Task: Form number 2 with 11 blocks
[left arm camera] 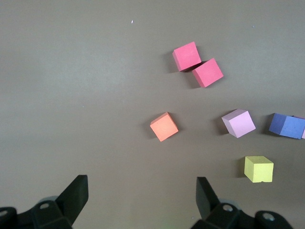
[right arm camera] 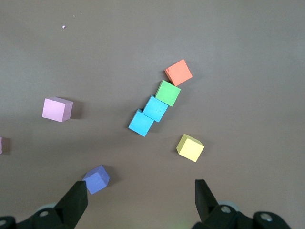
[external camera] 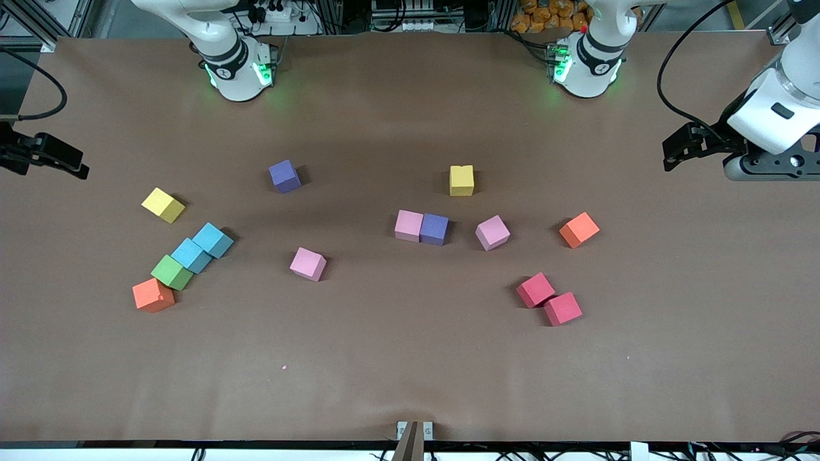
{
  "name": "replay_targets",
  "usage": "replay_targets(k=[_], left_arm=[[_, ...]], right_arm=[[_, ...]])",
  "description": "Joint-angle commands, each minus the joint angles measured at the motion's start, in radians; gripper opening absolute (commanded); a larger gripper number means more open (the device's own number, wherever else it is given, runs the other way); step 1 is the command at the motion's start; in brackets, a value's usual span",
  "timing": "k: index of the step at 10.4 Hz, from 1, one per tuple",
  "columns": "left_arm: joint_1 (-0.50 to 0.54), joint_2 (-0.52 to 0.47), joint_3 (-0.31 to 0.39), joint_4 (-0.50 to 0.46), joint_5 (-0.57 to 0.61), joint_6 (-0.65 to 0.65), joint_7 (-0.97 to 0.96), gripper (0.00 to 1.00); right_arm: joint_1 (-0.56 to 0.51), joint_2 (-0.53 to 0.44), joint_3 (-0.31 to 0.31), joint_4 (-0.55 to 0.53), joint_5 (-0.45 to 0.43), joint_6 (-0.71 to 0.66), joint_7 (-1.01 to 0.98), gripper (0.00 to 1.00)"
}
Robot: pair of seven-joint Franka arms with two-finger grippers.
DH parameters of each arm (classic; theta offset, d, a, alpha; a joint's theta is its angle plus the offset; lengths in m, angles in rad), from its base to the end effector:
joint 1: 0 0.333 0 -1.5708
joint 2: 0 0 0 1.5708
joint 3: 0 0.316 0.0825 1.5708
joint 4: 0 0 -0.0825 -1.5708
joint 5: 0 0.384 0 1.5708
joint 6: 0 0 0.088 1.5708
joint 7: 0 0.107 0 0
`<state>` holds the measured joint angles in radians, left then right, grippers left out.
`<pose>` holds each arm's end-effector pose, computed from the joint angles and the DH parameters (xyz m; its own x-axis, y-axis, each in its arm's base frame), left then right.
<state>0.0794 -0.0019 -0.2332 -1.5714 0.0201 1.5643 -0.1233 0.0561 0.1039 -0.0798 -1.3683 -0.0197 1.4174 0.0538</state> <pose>0.5470 -0.0827 0.6247 0.9995 -0.0304 -0.0027 -0.0304 -0.9993 -0.0210 0.5706 -0.0130 0.6472 0.9954 -0.0804 -0.0528 -0.0788 -0.9964 0.0307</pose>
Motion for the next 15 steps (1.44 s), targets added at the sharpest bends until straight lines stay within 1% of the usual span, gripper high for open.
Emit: replay_targets(k=[1,3,5,8,9,10,11,14,15], left_arm=[[0.003,0.008,0.000,0.025,-0.025,-0.026,-0.004,1.00],[0.003,0.017,0.002,0.039,-0.045,-0.026,-0.009,1.00],[0.003,0.031,0.002,0.048,-0.045,-0.026,-0.015,1.00],[-0.007,0.083,-0.003,0.041,-0.041,-0.026,-0.084,1.00],[-0.007,0.111,-0.012,0.031,-0.043,-0.026,-0.132,1.00],[-0.007,0.132,-0.029,0.010,-0.043,-0.023,-0.175,1.00],[-0.007,0.137,-0.040,-0.031,-0.043,0.000,-0.197,1.00],[-0.003,0.106,-0.054,-0.204,-0.042,0.156,-0.231,1.00],[-0.003,0.105,-0.069,-0.257,-0.034,0.207,-0.261,1.00]], right_arm=[[-0.004,0.000,0.012,0.012,0.000,-0.009,-0.017,1.00],[-0.002,0.005,0.014,0.015,0.000,0.012,-0.011,1.00],[-0.016,0.007,0.014,0.009,0.004,0.076,-0.018,1.00],[-0.015,-0.001,0.012,-0.003,0.004,0.063,-0.029,1.00],[-0.022,-0.007,0.011,-0.033,0.004,0.067,-0.070,1.00],[-0.050,-0.007,0.011,-0.038,0.006,0.064,-0.078,1.00],[-0.055,-0.021,0.011,-0.040,0.006,0.049,-0.075,1.00],[-0.048,-0.032,0.012,-0.043,0.004,0.026,-0.068,1.00],[-0.044,-0.030,0.014,-0.072,0.004,0.035,-0.068,1.00]])
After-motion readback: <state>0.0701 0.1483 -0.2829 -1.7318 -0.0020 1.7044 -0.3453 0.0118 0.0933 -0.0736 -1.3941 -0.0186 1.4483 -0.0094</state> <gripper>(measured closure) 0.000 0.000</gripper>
